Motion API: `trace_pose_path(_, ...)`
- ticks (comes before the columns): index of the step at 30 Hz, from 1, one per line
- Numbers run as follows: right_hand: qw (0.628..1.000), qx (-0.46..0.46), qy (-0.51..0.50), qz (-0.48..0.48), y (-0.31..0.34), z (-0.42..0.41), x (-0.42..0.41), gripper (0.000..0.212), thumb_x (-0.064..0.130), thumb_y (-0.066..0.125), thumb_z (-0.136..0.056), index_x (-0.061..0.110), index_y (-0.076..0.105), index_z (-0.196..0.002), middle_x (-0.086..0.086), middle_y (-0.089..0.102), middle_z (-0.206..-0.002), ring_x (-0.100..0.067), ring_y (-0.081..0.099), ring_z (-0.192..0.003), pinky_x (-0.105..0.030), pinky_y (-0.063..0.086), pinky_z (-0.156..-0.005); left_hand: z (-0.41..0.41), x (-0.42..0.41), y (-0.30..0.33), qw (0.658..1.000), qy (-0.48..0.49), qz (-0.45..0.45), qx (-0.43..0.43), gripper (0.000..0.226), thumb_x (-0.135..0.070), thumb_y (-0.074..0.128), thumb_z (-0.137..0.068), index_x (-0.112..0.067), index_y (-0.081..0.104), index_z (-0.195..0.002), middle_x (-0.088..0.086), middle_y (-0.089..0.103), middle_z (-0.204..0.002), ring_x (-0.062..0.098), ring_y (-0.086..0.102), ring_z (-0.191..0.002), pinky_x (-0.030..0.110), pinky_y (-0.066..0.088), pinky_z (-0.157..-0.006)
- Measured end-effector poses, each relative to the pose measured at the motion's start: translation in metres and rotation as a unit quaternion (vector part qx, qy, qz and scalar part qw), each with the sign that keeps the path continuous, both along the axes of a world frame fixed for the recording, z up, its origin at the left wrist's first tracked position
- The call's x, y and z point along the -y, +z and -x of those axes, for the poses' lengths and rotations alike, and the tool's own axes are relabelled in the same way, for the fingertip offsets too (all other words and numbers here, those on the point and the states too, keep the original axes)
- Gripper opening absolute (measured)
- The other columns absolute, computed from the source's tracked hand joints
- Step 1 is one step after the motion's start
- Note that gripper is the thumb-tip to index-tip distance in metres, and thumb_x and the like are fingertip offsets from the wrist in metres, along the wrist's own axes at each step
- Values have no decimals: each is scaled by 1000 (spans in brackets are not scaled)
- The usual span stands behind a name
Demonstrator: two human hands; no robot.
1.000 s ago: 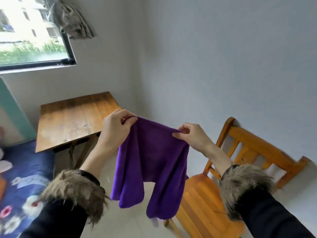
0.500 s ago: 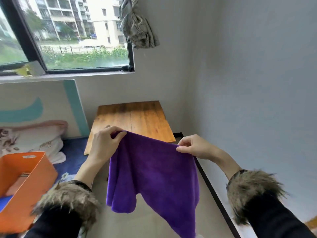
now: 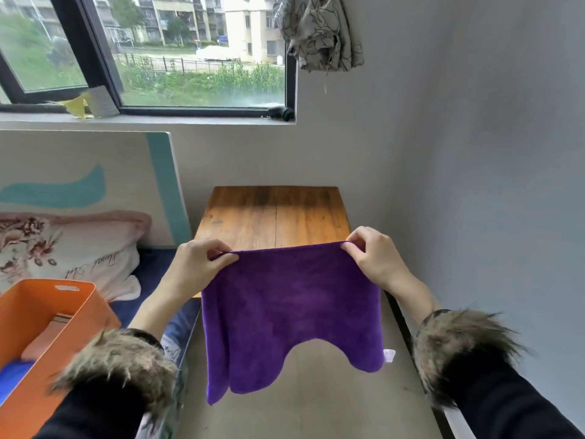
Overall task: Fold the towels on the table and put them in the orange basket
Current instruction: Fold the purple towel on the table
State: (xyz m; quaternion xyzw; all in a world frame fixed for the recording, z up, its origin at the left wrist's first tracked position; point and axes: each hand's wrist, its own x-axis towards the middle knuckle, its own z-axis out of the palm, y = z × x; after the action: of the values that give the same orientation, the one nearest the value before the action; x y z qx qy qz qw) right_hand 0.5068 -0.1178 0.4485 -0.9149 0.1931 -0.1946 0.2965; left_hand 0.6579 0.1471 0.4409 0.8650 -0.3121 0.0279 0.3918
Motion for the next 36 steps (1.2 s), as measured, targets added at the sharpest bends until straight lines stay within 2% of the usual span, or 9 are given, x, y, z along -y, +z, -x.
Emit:
trace_pose_path(5,998,-14,-46,35,-19,-74,29,30,35,64,-86,13,50,-72,6,48,-70,-17,48,-70,-26,35,-67,-76,18,-18,1000,7,-3,-29,20,-25,74,-77,-32,61,-64,-6,59,-63,4,52,-61,11,35,-59)
trace_pose_path(9,997,-49,-37,51,-34,-130,51,22,30,60,-89,16,49,-76,5,48,-77,-18,50,-75,-27,35,-69,-134,37,-31,999,-13,-33,-38,26,-20,68,-83,-38,58,-66,-8,62,-69,3,54,-66,5,35,-61)
trace_pose_path(12,995,-93,-19,41,-47,-165,69,9,22,53,-92,17,55,-85,3,52,-87,-19,53,-84,-26,37,-73,-171,53,-44,997,-16,-52,-54,28,-22,68,-83,-41,58,-66,-12,62,-71,2,55,-68,8,36,-62)
trace_pose_path(15,991,-127,-20,31,-62,-201,90,13,23,52,-93,15,61,-96,1,57,-96,-17,55,-90,-28,42,-78,-211,76,-56,995,-8,-66,-72,25,-23,69,-82,-40,58,-66,-14,60,-70,2,53,-68,11,36,-62)
trace_pose_path(20,988,-151,-35,-11,-97,-275,138,16,22,53,-92,11,63,-96,-6,62,-102,-22,54,-94,-29,41,-80,-290,132,-86,988,3,-116,-102,7,-28,66,-84,-26,68,-77,-4,61,-73,11,54,-72,20,39,-64)
trace_pose_path(24,983,-175,-35,-42,-132,-341,183,16,21,53,-93,10,64,-96,-8,63,-104,-21,53,-94,-28,40,-80,-353,182,-115,979,27,-166,-116,9,-29,64,-85,-23,70,-83,0,63,-80,17,58,-79,30,47,-72)
trace_pose_path(29,975,-206,-47,-74,-176,-415,237,15,21,54,-91,11,65,-93,-9,64,-104,-26,56,-100,-31,42,-84,-419,242,-156,964,54,-227,-130,12,-31,63,-86,-21,70,-86,-1,61,-81,21,59,-84,31,46,-72)
trace_pose_path(33,972,-214,-54,-80,-205,-461,264,16,19,53,-92,9,66,-94,-12,62,-104,-28,56,-101,-33,40,-87,-460,273,-190,959,69,-242,-127,15,-22,57,-89,-18,70,-94,7,66,-98,27,59,-95,35,47,-82)
trace_pose_path(36,965,-245,-70,-60,-222,-484,272,23,20,48,-94,12,62,-110,-11,59,-118,-30,50,-113,-40,35,-97,-479,279,-213,957,54,-248,-137,22,-13,50,-90,-17,68,-102,8,63,-102,26,60,-94,37,47,-86)
